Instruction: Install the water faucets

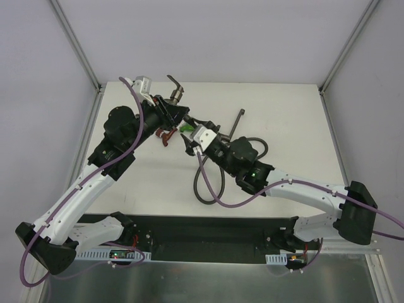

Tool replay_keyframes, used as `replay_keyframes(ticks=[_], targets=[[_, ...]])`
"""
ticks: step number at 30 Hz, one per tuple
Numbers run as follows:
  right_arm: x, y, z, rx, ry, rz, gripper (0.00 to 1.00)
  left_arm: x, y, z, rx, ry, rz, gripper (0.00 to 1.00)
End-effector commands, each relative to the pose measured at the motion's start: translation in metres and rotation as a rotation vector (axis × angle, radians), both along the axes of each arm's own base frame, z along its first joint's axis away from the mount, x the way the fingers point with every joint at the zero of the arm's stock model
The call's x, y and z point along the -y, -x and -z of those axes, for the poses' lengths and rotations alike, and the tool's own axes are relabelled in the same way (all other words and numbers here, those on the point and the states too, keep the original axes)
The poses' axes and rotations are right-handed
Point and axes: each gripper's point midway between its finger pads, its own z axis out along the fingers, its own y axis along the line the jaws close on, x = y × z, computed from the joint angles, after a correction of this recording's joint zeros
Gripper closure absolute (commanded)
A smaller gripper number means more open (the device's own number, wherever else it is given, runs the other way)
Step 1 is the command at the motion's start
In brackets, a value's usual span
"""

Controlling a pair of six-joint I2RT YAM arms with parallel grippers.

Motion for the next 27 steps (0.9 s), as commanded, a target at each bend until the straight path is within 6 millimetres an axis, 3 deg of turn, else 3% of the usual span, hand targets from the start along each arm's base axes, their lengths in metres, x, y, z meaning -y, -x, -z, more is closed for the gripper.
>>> replay_keyframes(ticks=[1, 10, 13, 16, 17, 20, 24, 25, 27], targets=[[0.010, -0.011, -0.045, 0.115, -0.094, 0.128, 0.41, -0.008, 0.008, -0.049, 0.103, 0.098, -0.010, 1.00], [0.004, -0.019, -0.045, 0.123, -0.101, 0.177, 0.47, -0.005, 0.009, -0.047, 0.090, 0.105, 0.005, 1.00], [0.003, -0.021, -0.046, 0.125, -0.100, 0.184, 0.57, -0.003, 0.010, -0.047, 0.089, 0.103, 0.013, 1.00], [0.001, -0.021, -0.046, 0.123, -0.093, 0.181, 0.74, -0.001, 0.010, -0.046, 0.087, 0.100, 0.022, 1.00], [0.001, -0.020, -0.045, 0.121, -0.088, 0.174, 0.84, 0.000, 0.010, -0.045, 0.088, 0.096, 0.026, 1.00], [0.001, -0.015, -0.045, 0.107, -0.073, 0.147, 0.98, 0.005, 0.012, -0.046, 0.102, 0.073, 0.064, 1.00], [0.003, -0.007, -0.046, 0.082, -0.030, 0.084, 0.98, 0.015, 0.017, -0.044, 0.128, -0.002, 0.138, 1.00], [-0.001, -0.001, -0.038, 0.048, -0.003, 0.026, 0.98, 0.019, 0.024, -0.048, 0.146, -0.011, 0.187, 1.00], [0.009, 0.001, -0.048, 0.021, -0.025, -0.020, 0.98, 0.023, 0.028, -0.047, 0.171, -0.048, 0.228, 1.00]])
